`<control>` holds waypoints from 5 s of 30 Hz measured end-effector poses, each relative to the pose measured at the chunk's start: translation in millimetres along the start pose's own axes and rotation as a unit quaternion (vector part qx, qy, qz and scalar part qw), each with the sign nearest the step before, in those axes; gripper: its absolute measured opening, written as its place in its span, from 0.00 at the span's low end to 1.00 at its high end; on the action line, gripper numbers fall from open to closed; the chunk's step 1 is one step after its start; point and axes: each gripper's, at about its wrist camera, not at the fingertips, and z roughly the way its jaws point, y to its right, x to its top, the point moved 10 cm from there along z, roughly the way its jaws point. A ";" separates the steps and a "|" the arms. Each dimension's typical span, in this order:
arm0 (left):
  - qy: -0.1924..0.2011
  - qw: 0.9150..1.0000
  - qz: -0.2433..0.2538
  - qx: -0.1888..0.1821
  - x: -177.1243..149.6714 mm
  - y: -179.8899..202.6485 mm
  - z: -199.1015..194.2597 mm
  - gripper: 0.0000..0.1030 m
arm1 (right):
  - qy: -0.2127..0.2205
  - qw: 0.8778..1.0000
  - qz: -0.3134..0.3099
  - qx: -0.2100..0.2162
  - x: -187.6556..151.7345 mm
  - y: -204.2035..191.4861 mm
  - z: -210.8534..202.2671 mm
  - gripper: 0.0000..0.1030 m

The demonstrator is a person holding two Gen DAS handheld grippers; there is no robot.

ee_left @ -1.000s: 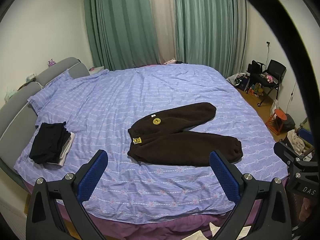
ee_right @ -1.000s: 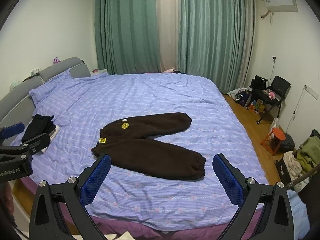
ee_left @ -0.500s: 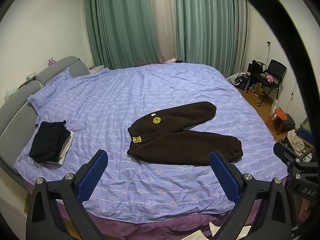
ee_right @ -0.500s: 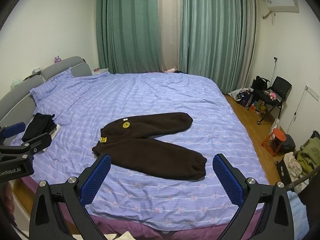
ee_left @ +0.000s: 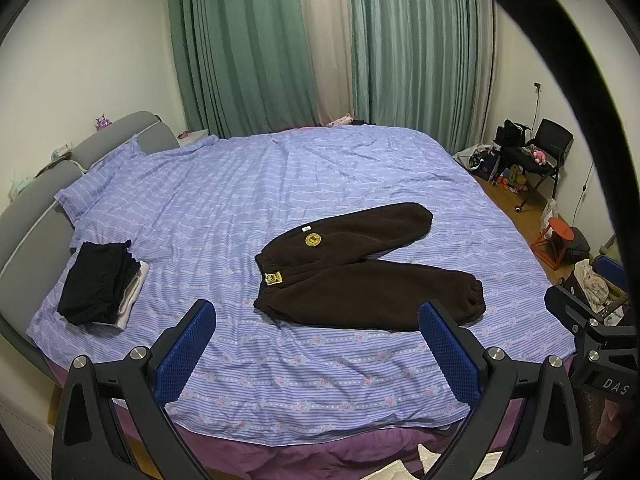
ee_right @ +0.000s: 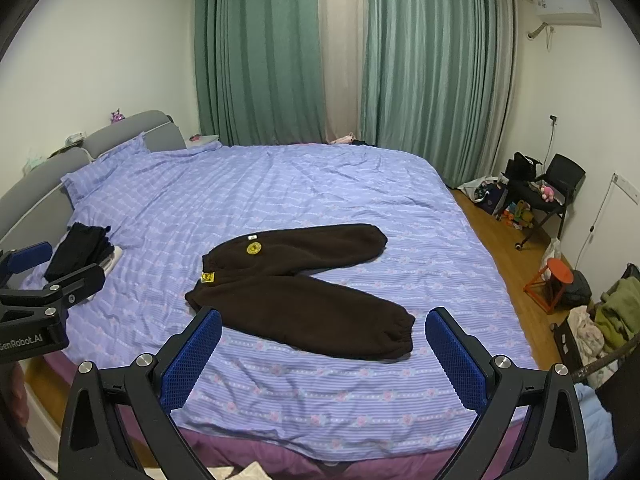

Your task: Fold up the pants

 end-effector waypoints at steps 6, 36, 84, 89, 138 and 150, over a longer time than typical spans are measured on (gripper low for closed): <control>-0.002 1.000 -0.003 0.001 -0.8 -0.4 1.4 1.00 | 0.000 1.000 0.000 0.000 -0.5 -0.2 -0.1 1.00; -0.081 0.997 -0.016 0.009 -16.5 -19.6 80.2 1.00 | -0.080 0.996 0.019 -0.015 -19.0 10.3 72.1 1.00; -0.201 0.974 -0.106 0.006 -99.8 -63.4 383.3 0.15 | -0.186 0.959 0.165 -0.136 -122.0 79.8 317.1 0.18; -0.211 0.973 -0.091 0.009 -100.3 -72.7 352.8 0.15 | -0.198 0.963 0.142 -0.118 -110.4 64.2 285.8 0.16; -0.077 0.994 0.071 -0.037 108.7 -71.1 427.2 1.00 | 0.021 0.996 0.032 -0.075 95.4 36.7 424.5 0.80; -0.255 0.917 0.234 -0.198 12.9 17.2 531.1 0.81 | -0.055 0.992 0.053 -0.104 18.0 108.5 465.4 0.80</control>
